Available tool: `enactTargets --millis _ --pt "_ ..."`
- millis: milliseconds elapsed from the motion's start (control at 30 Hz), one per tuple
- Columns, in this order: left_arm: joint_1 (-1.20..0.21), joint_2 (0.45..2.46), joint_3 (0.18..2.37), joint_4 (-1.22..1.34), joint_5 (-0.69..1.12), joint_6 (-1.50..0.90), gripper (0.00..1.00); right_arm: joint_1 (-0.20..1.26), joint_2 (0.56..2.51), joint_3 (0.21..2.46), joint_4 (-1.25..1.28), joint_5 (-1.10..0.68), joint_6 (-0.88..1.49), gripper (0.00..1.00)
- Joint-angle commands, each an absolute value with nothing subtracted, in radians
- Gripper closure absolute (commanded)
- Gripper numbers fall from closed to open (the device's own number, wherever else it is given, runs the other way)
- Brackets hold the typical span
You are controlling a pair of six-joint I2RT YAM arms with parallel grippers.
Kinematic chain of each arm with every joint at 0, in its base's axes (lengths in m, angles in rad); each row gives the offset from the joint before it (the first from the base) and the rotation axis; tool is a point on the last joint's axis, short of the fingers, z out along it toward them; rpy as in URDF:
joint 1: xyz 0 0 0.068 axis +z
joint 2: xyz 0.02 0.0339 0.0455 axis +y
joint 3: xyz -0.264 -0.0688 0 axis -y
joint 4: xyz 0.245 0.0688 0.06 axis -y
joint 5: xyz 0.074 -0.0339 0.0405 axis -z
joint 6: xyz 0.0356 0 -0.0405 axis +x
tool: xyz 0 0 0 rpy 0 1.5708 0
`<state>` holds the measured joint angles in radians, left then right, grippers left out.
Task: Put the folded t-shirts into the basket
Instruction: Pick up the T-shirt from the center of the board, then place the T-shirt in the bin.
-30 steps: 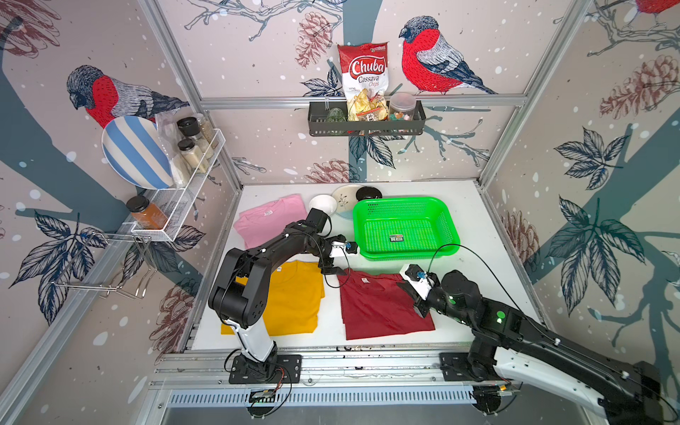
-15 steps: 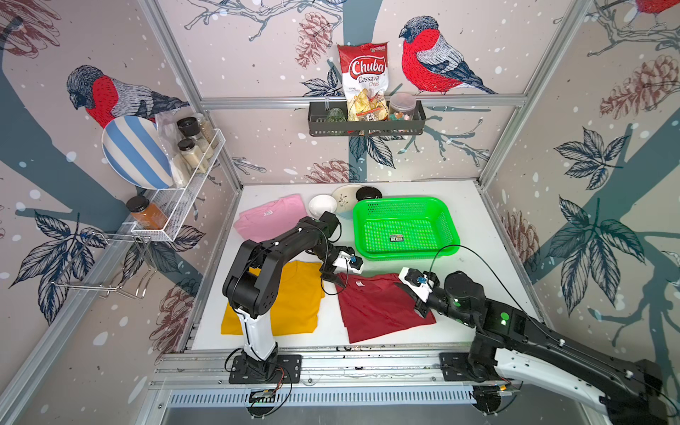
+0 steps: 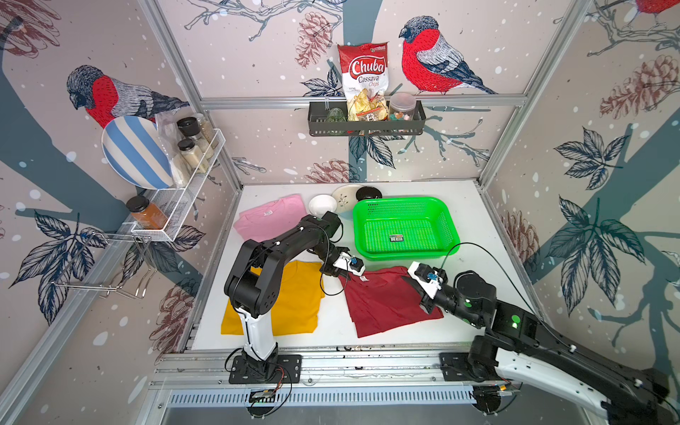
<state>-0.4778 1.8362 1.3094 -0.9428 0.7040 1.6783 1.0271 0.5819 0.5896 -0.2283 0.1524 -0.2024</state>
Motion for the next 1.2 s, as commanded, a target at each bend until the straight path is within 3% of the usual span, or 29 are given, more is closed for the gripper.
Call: enactTargets --millis 0,200,367,533,833,1167 --pt "-0.479 1.788 1.324 -1.034 0.755 1.665 1.00 0.965 0.578 0.635 -0.255 0.235 -0.094 1.00" --pt "-0.480 1.773 1.487 -1.196 0.769 1.602 1.00 0.749 0.583 0.698 -0.297 0.118 0.046 1.00" --pt "-0.489 1.840 1.727 -1.240 0.746 1.383 1.00 0.557 0.641 0.744 -0.282 -0.020 0.084 1.00" --pt "-0.521 2.002 2.034 -1.302 0.636 1.260 1.00 0.389 0.759 0.809 -0.269 -0.156 0.099 1.00" --pt "-0.533 2.390 2.610 -1.353 0.537 1.152 1.00 0.164 0.999 0.885 -0.186 -0.239 0.091 1.00" --pt "-0.546 2.505 2.633 -1.164 0.407 1.107 1.00 0.099 1.246 0.985 -0.169 -0.250 0.034 1.00"
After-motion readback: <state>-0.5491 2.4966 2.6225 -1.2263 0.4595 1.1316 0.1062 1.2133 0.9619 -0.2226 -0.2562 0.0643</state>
